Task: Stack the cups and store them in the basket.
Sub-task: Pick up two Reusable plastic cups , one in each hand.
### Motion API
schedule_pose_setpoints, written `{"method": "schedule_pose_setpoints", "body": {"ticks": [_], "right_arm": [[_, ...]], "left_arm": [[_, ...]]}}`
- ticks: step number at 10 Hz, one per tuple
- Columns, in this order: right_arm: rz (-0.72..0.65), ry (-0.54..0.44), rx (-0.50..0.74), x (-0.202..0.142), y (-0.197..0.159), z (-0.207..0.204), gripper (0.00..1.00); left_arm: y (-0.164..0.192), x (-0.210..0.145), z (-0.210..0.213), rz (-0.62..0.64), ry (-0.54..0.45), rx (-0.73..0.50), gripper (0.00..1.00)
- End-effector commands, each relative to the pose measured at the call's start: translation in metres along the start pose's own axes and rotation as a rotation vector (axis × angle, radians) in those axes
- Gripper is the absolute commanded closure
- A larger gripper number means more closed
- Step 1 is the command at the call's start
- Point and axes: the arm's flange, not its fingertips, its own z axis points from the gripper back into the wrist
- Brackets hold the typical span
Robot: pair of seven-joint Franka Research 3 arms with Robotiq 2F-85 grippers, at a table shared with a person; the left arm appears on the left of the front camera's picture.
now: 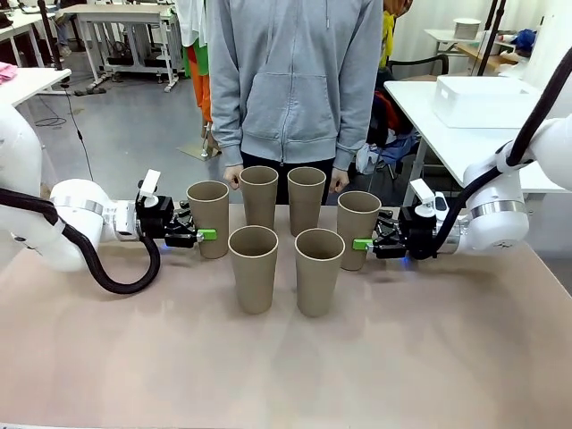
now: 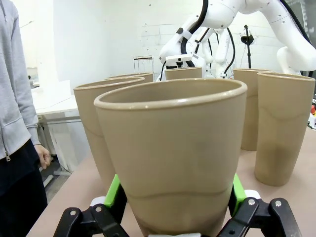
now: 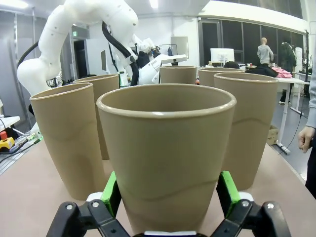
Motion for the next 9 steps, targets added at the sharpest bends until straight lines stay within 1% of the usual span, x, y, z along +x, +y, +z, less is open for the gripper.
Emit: {"method": "schedule_pose_setpoints", "body": {"ticks": [1,6,8,9], "right_arm": [[-0.023,-0.002,-0.015,-0.0017,-0.0098,-0.012,0.0],[-0.049,-0.011,0.019,-0.006,-0.0094,-0.0171,0.0],[-0.049,-0.021,0.024,-0.0045,-0.0091,-0.0165,0.0],[-0.043,-0.027,0.024,-0.0031,-0.0083,-0.0152,0.19]], "left_arm": [[-0.0004,0.0066,-0.0071,0.014,-0.009,0.026,0.0],[-0.0027,0.0035,-0.0118,0.046,0.018,0.017,0.0],[-0.0038,0.0045,-0.0133,0.04,0.018,0.024,0.0],[-0.005,0.0052,-0.0135,0.031,0.014,0.025,0.18]]}}
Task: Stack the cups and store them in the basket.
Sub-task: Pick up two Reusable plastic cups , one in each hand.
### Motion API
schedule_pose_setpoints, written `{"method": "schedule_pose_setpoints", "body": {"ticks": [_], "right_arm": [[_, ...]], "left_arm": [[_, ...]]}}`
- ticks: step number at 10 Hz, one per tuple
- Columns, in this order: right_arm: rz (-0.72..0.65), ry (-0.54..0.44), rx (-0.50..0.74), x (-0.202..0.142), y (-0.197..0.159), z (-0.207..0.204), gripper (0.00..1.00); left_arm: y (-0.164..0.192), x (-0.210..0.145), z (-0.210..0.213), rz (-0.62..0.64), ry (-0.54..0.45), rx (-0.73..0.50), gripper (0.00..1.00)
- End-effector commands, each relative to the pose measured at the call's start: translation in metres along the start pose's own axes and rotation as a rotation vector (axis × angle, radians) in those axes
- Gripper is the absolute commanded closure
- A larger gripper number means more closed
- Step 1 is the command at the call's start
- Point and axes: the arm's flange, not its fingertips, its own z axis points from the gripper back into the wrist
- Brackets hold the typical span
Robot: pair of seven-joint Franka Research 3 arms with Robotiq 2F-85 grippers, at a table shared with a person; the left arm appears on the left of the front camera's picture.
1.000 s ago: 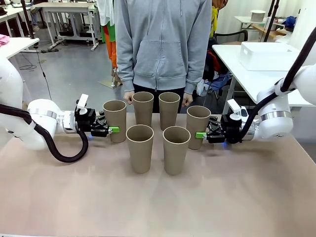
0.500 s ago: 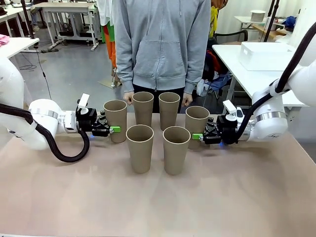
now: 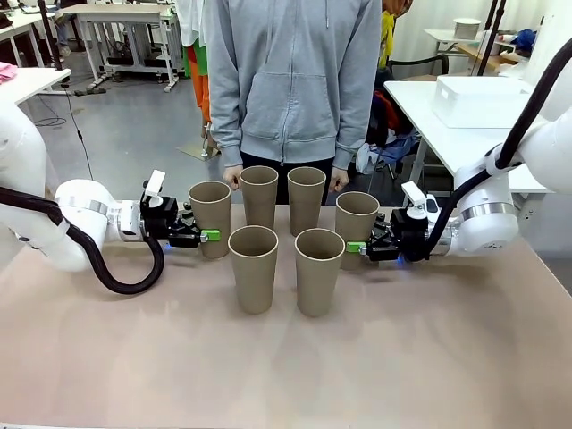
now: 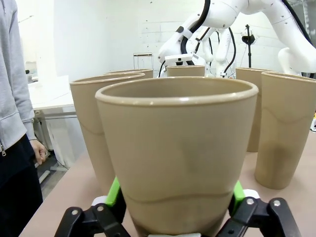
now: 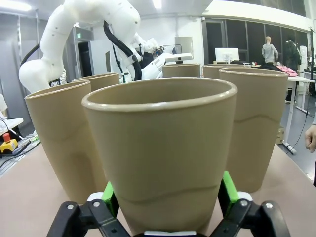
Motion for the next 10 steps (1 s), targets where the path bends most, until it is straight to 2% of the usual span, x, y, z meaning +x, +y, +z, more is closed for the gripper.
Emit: {"method": "schedule_pose_setpoints", "body": {"ticks": [1,2,3,4,5,6,9,10], "right_arm": [[-0.02,-0.026,0.0,0.006,-0.005,-0.001,0.2],[-0.018,-0.027,0.002,0.007,-0.004,0.001,0.39],[-0.014,-0.03,0.005,0.007,-0.004,0.002,0.4],[-0.009,-0.035,0.013,0.006,-0.003,0.002,0.59],[0.028,-0.01,0.068,0.009,-0.002,0.003,0.36],[0.0,-0.011,0.004,0.001,0.0,0.002,0.36],[0.0,-0.011,0.004,0.001,0.0,0.002,0.36],[0.001,-0.008,0.016,0.0,0.002,0.002,0.16]], "left_arm": [[-0.006,0.008,-0.005,-0.007,-0.005,0.026,0.19],[-0.007,0.008,-0.004,-0.012,-0.008,0.023,0.37],[-0.009,0.009,-0.004,-0.017,-0.006,0.012,0.39],[-0.011,0.008,-0.003,-0.01,0.008,-0.005,0.57],[-0.014,0.008,-0.003,-0.024,0.0,-0.045,0.58],[-0.001,0.001,0.0,-0.002,0.001,-0.001,0.58],[-0.001,0.001,0.0,-0.002,0.001,-0.001,0.58],[-0.003,0.0,0.0,-0.002,0.003,-0.014,0.16]]}}
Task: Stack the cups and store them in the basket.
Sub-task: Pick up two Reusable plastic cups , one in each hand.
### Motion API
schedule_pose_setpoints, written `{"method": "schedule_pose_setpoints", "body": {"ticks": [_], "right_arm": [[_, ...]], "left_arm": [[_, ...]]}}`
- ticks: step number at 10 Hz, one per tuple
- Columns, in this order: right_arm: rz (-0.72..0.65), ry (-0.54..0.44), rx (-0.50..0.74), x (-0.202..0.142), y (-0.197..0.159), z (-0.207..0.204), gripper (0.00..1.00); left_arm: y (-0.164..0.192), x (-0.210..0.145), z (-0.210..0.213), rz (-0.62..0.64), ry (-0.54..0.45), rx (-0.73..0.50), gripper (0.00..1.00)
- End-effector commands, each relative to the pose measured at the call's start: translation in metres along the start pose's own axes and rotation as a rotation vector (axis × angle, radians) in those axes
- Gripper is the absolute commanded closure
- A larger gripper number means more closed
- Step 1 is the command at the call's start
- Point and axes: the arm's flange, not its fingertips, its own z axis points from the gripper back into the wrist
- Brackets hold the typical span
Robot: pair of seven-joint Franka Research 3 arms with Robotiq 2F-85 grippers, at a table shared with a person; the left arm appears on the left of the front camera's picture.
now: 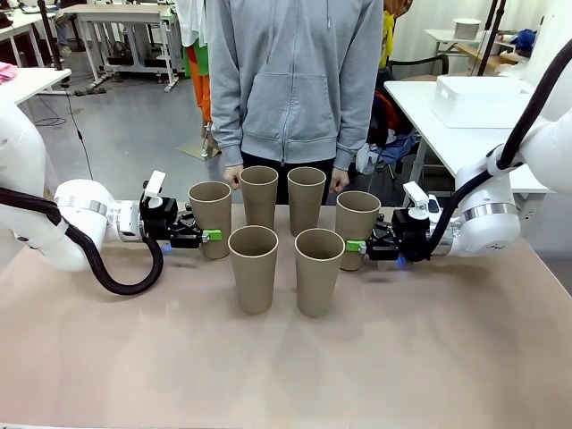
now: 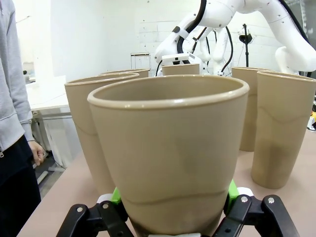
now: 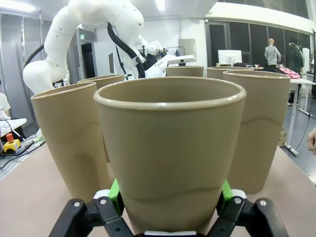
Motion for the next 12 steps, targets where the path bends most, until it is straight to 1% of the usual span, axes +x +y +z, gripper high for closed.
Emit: {"method": "schedule_pose_setpoints", "body": {"ticks": [1,2,3,4,6,8,9,11,12], "right_arm": [[0.021,0.014,-0.007,0.017,0.009,0.002,0.16],[0.049,0.022,-0.018,0.039,0.025,0.009,0.16],[0.061,0.022,-0.035,0.058,0.041,0.015,0.16],[0.065,0.001,-0.049,0.076,0.059,0.022,0.16],[0.074,-0.014,-0.066,0.102,0.102,0.034,0.16],[0.073,-0.016,-0.068,0.11,0.138,0.042,0.16],[0.078,-0.016,-0.071,0.11,0.156,0.047,0.16],[0.092,-0.005,-0.069,0.108,0.184,0.059,0.16],[0.091,0.001,-0.065,0.108,0.194,0.066,0.16]], "left_arm": [[-0.011,0.017,0.008,-0.026,0.005,0.035,0.16],[-0.025,0.039,0.016,-0.039,-0.005,0.043,0.16],[-0.037,0.058,0.023,-0.053,0.01,0.04,0.16],[-0.051,0.077,0.03,-0.054,0.02,0.028,0.16],[-0.093,0.111,0.038,-0.059,0.051,-0.019,0.16],[-0.138,0.133,0.049,-0.062,0.071,-0.084,0.16],[-0.158,0.135,0.052,-0.07,0.043,-0.098,0.16],[-0.189,0.142,0.069,-0.129,0.007,-0.072,0.16],[-0.197,0.143,0.078,-0.144,0.011,-0.048,0.16]]}}
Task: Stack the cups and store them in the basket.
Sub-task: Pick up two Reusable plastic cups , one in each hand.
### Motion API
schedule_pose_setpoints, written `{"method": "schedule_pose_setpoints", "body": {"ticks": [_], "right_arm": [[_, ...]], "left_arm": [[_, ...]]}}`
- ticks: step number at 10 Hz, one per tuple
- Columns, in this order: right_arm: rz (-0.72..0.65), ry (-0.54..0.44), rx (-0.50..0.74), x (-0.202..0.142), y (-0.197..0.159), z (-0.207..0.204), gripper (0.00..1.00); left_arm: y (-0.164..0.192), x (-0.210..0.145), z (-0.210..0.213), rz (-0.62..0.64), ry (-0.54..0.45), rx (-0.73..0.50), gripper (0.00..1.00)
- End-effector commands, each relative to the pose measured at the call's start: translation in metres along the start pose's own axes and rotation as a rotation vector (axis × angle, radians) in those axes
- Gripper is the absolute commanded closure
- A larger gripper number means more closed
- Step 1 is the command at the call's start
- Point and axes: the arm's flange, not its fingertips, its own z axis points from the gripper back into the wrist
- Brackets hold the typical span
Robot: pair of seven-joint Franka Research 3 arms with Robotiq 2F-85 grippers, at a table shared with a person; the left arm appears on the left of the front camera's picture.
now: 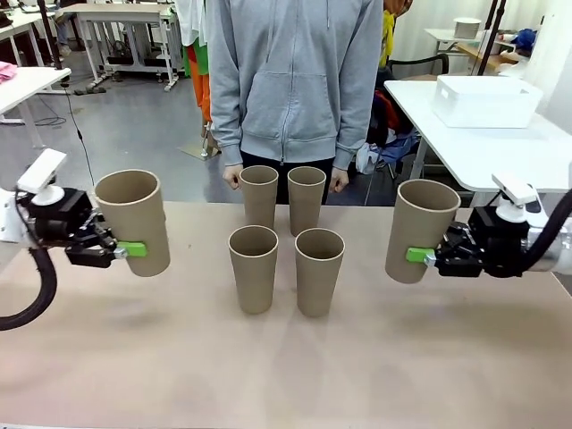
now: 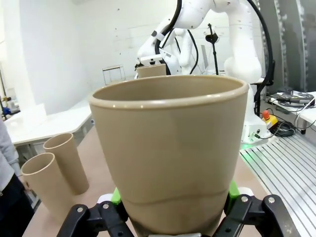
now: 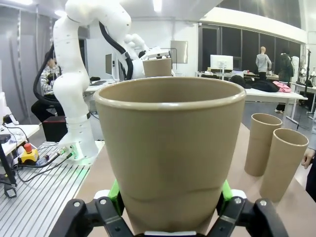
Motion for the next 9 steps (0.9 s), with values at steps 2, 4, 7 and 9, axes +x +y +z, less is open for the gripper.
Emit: {"method": "schedule_pose_setpoints", "body": {"ticks": [2,4,7,9], "right_arm": [[0.005,-0.03,0.033,0.008,0.022,0.026,0.16],[-0.02,-0.03,0.03,0.006,0.025,0.034,0.16],[-0.039,-0.069,0.079,0.007,0.029,0.03,0.16],[-0.009,-0.023,0.018,0.002,0.01,0.035,0.16]], "left_arm": [[-0.018,-0.003,0.021,-0.035,-0.021,0.032,0.16],[-0.026,-0.003,0.035,-0.032,0.001,0.018,0.16],[-0.024,-0.003,0.046,-0.072,-0.043,0.013,0.16],[-0.02,0.0,0.037,0.015,0.007,0.034,0.16]]}}
